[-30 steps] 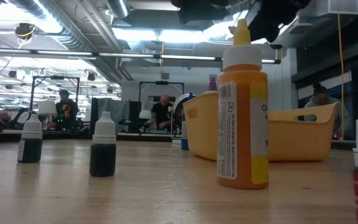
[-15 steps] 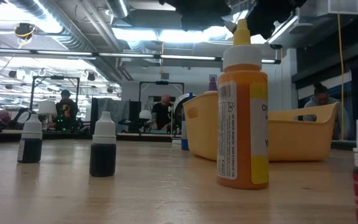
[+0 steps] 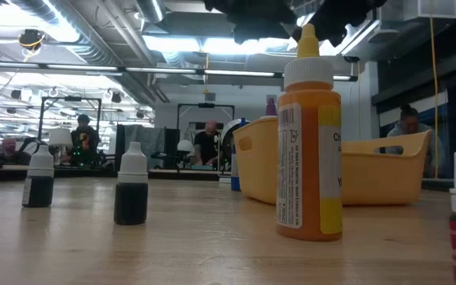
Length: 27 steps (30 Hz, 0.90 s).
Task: Pick & Place food coloring
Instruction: Put the small pink food coloring bottle into the yellow bin
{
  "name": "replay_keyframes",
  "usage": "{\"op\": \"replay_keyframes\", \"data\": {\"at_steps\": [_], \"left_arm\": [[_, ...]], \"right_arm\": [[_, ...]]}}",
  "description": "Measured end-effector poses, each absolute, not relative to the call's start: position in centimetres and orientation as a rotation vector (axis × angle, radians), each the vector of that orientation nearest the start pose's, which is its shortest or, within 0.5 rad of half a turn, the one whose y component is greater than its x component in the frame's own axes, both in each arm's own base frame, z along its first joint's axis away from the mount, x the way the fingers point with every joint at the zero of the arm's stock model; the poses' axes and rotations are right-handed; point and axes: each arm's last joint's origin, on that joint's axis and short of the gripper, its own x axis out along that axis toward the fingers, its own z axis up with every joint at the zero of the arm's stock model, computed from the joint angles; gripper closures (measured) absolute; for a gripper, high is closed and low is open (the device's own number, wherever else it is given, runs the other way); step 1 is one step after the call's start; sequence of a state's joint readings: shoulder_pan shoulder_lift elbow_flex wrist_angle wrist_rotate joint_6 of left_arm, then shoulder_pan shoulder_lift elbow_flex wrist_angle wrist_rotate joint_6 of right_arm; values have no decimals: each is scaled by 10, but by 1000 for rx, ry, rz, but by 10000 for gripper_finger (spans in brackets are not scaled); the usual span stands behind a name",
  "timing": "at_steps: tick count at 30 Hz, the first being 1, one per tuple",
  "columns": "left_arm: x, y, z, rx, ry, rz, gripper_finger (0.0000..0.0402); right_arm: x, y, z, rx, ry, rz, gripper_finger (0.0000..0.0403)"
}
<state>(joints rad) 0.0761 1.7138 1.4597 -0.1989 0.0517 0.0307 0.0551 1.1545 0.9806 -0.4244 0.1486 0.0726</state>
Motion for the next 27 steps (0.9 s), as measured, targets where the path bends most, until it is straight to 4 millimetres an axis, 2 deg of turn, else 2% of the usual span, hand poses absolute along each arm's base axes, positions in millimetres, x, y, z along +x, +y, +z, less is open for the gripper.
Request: {"op": "replay_keyframes", "data": {"at_steps": [18, 27], "left_arm": [[396, 28, 319, -4, 450, -9, 337], [395, 30, 319, -14, 455, -5, 345]], "right_arm": [[245, 4, 308, 15, 584, -126, 334], [246, 5, 309, -27, 575, -97, 329]]}}
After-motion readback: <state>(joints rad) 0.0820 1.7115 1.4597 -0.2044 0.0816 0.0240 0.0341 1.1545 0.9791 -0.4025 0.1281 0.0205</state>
